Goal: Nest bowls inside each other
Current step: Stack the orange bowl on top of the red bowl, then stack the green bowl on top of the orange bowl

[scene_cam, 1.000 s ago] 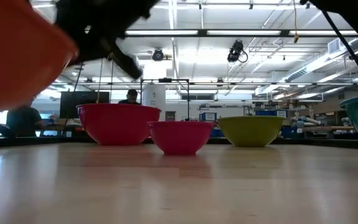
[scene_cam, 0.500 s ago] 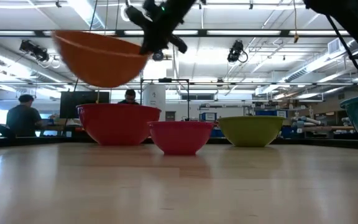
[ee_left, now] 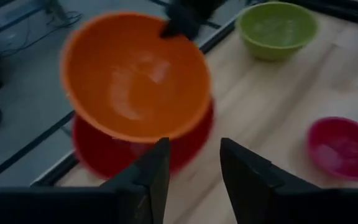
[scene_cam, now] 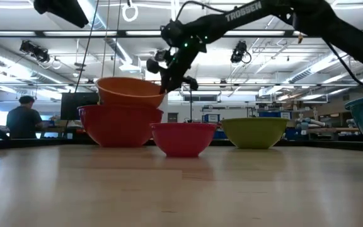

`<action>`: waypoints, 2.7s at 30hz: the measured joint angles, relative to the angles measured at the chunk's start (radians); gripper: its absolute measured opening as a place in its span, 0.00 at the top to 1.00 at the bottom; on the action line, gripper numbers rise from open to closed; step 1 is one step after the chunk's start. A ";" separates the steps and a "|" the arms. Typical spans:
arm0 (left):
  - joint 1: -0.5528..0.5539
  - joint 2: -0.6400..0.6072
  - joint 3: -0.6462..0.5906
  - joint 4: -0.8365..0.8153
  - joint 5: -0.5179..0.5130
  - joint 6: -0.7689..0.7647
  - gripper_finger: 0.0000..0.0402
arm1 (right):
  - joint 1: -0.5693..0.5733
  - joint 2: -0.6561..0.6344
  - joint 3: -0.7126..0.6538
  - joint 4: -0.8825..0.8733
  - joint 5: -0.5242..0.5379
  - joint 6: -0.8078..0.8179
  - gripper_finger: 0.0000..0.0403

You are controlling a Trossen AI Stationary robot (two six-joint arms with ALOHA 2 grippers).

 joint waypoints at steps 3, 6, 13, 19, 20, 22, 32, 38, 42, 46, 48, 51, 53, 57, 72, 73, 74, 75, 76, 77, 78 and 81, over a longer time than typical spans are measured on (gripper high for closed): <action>0.131 -0.021 0.000 0.032 0.082 0.101 0.65 | 0.000 0.038 0.000 -0.007 -0.050 0.014 0.93; 0.221 -0.018 0.000 0.070 0.153 0.177 0.65 | 0.006 0.063 -0.001 0.007 -0.095 0.013 0.93; 0.315 0.032 -0.042 0.209 0.239 0.222 0.65 | 0.021 0.076 -0.001 0.041 -0.124 0.007 0.79; 0.351 0.108 -0.054 0.245 0.250 0.221 0.65 | 0.010 0.030 -0.001 0.023 -0.123 -0.006 0.65; 0.355 0.122 -0.054 0.245 0.264 0.220 0.65 | 0.006 0.013 0.000 0.006 -0.119 -0.008 0.64; 0.368 0.150 -0.055 0.245 0.316 0.245 0.65 | -0.004 -0.023 0.000 -0.063 -0.102 -0.015 0.61; 0.476 0.297 -0.055 0.285 0.535 0.406 0.65 | -0.097 -0.189 -0.003 -0.689 -0.011 -0.107 0.60; 0.541 0.353 -0.055 0.370 0.631 0.473 0.65 | -0.175 -0.282 -0.131 -0.774 -0.054 -0.127 0.60; 0.569 0.369 -0.055 0.464 0.693 0.516 0.65 | -0.230 -0.372 -0.278 -0.794 -0.118 -0.136 0.60; 0.609 0.380 -0.054 0.515 0.734 0.541 0.65 | -0.282 -0.489 -0.469 -0.787 -0.117 -0.120 0.60; 0.635 0.394 -0.055 0.515 0.743 0.541 0.65 | -0.307 -0.549 -0.566 -0.766 -0.119 -0.117 0.60; 0.673 0.412 -0.054 0.536 0.778 0.567 0.65 | -0.343 -0.623 -0.710 -0.712 -0.125 -0.094 0.60; 0.696 0.432 -0.055 0.549 0.793 0.604 0.65 | -0.362 -0.661 -0.799 -0.661 -0.146 -0.078 0.60; 0.723 0.482 -0.055 0.640 0.796 0.693 0.65 | -0.386 -0.703 -0.943 -0.554 -0.188 -0.013 0.60; 0.748 0.598 -0.055 0.710 0.897 0.584 0.65 | -0.383 -0.720 -1.172 -0.241 -0.234 0.071 0.71; 0.748 0.598 -0.055 0.712 0.897 0.567 0.65 | -0.380 -0.720 -1.176 -0.224 -0.234 0.071 0.75; 0.748 0.598 -0.055 0.715 0.897 0.560 0.65 | -0.376 -0.720 -1.177 -0.206 -0.233 0.071 0.79; 0.748 0.598 -0.055 0.719 0.897 0.549 0.65 | -0.369 -0.720 -1.178 -0.190 -0.232 0.074 0.85; 0.748 0.598 -0.055 0.725 0.897 0.540 0.65 | -0.362 -0.722 -1.177 -0.167 -0.238 0.081 0.90; 0.748 0.597 -0.055 0.729 0.897 0.532 0.65 | -0.351 -0.726 -1.173 -0.137 -0.251 0.081 0.94; 0.748 0.596 -0.055 0.734 0.897 0.523 0.65 | -0.337 -0.732 -1.172 -0.109 -0.252 0.072 0.96; 0.748 0.595 -0.055 0.759 0.897 0.509 0.65 | -0.286 -0.746 -1.181 -0.017 -0.242 0.063 0.94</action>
